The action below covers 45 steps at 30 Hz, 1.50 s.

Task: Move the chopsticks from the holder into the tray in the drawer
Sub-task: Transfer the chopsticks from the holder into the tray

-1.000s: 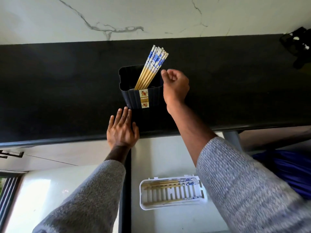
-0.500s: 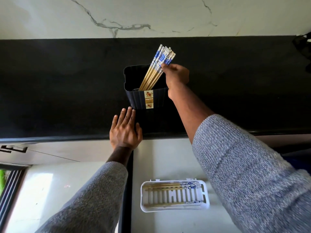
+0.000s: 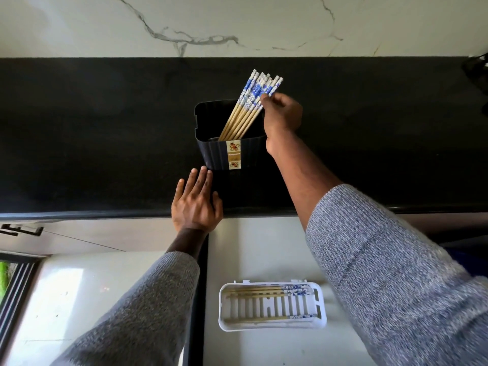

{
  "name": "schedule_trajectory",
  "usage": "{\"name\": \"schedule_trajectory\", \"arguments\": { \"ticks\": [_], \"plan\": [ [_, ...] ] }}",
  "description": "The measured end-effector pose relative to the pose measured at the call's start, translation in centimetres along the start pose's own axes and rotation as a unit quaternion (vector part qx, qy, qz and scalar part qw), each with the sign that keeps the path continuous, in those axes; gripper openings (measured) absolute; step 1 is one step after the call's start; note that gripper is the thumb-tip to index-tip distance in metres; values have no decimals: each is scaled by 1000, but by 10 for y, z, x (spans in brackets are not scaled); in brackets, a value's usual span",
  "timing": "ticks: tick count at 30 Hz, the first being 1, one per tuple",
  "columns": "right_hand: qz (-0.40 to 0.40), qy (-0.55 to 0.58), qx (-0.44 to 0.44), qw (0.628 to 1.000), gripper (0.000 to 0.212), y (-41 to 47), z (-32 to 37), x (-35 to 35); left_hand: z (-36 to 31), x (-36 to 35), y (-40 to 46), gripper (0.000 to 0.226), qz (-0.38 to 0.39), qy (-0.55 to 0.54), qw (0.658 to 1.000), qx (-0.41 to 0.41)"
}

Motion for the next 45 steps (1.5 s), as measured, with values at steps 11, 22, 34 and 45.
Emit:
{"name": "schedule_trajectory", "arguments": {
  "ticks": [11, 22, 34, 45],
  "plan": [
    [-73, 142, 136, 978, 12, -7, 43, 54, 0, 0, 0, 66, 6, 3, 1000, -2],
    [-70, 285, -34, 955, 7, -85, -51, 152, -1, 5, -1, 65, -14, -8, 1000, 4],
    [-281, 61, -261, 921, 11, -237, -298, 269, 0, 0, -1, 67, 3, -3, 1000, 4],
    [-303, 16, -284, 909, 11, -234, -312, 269, 1, -2, -1, 65, 7, 4, 1000, 2]
  ]
}}
Point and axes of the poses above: each hand's wrist, its own y-axis towards the middle knuckle, its own x-axis out of the back of the hand, z = x × y, the point moved 9 cm from there along y, towards the middle knuckle, and after that the axes turned 4 degrees about y, right-handed, at the moved point
